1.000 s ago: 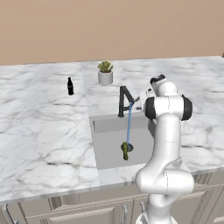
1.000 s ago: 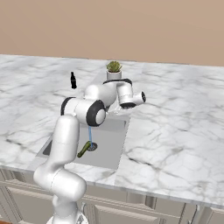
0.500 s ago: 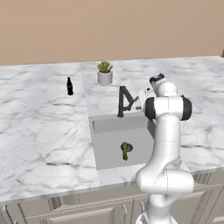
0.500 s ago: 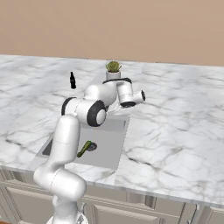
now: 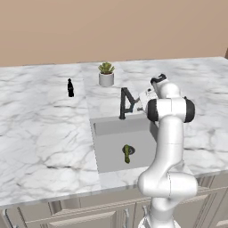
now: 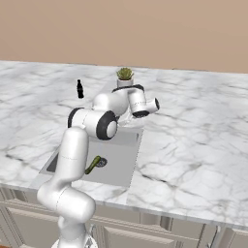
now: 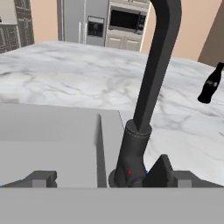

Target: Turn on the sink faucet. Then move the squash from the counter to the sink. Turn off the sink. Move the vegetable from the sink to the pot next to the stove. Finally move the pot to the rear center burner.

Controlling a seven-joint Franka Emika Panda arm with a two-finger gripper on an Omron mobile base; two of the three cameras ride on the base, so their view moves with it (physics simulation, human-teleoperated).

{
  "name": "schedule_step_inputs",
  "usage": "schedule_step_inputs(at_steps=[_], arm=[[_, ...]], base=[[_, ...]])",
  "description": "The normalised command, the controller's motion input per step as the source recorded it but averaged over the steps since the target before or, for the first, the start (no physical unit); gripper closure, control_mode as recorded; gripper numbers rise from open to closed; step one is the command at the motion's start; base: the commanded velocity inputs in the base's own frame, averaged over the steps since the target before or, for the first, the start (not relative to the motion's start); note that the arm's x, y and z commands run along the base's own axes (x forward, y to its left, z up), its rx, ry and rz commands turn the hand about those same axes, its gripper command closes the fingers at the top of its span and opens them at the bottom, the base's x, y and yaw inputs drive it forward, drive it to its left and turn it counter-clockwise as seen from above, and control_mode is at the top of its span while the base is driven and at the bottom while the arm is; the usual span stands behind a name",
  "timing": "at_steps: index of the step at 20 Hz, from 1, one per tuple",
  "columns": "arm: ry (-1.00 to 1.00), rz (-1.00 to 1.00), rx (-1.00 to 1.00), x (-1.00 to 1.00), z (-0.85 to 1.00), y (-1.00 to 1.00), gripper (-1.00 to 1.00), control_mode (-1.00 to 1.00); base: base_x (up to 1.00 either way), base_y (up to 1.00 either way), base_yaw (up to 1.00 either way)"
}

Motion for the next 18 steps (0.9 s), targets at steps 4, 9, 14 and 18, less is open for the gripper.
schedule_step_inputs(at_steps=[4,9,14,18], arm=[[0.00,0.00,0.00,-0.17,0.00,-0.27,-1.00,-1.00],[-0.02,-0.03,0.04,-0.63,0.01,-0.36,-1.00,-1.00],[0.00,-0.09,0.01,-0.86,0.24,-0.11,-1.00,-1.00],[0.00,-0.09,0.00,-0.89,0.37,0.00,-1.00,-1.00]], base=[[0.00,0.00,0.00],[0.00,0.00,0.00],[0.00,0.00,0.00],[0.00,0.00,0.00]])
